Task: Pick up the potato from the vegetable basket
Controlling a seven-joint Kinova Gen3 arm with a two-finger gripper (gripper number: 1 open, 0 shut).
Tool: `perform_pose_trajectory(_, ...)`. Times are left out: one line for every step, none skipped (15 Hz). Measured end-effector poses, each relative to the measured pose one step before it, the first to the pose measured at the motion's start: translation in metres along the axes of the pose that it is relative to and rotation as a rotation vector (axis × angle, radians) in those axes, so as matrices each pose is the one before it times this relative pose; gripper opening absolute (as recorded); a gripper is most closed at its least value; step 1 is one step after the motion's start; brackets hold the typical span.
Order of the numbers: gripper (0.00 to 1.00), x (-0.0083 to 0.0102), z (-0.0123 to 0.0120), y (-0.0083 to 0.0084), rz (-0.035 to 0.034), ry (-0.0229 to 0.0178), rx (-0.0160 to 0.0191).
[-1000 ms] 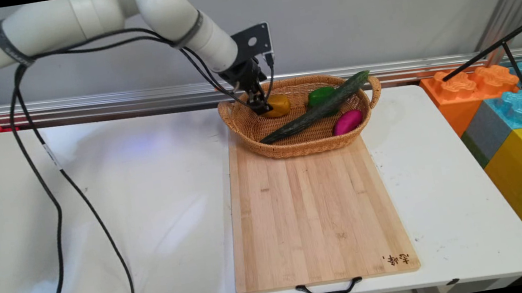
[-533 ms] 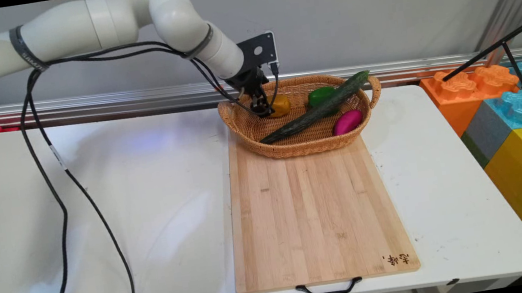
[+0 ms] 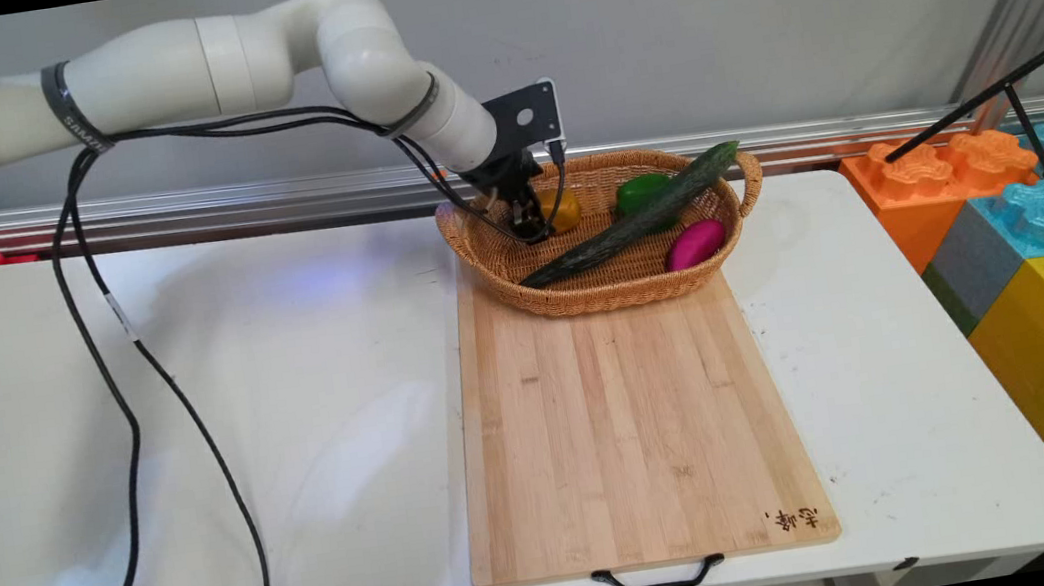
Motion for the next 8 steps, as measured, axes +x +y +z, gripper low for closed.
perform_pose_trajectory(1.00, -0.00001, 0.00156, 0.00059, -0.00113, 0.00137, 0.00136)
perform_pose_trajectory(1.00, -0.00013, 0.00114, 0.00030, -0.00163, 0.00108, 0.00146)
perform_pose_trajectory(1.00, 0.00008, 0.00165, 0.00045, -0.00197, 0.00199, 0.00194)
perform_pose_trajectory(1.00, 0.00014, 0.00137, 0.00032, -0.00155, 0.00161, 0.00191)
perform_pose_trajectory(1.00, 0.00005, 0.00124, 0.00012, -0.00175, 0.00160, 0.00236)
perform_pose_trajectory(1.00, 0.00020, 0.00110, -0.00005, -0.00181, 0.00211, 0.00246)
perform_pose_trajectory(1.00, 0.00027, 0.00129, -0.00006, -0.00155, 0.00227, 0.00300)
perform_pose_trajectory(0.00, 0.00011, 0.00090, -0.00009, -0.00093, 0.00154, 0.00219)
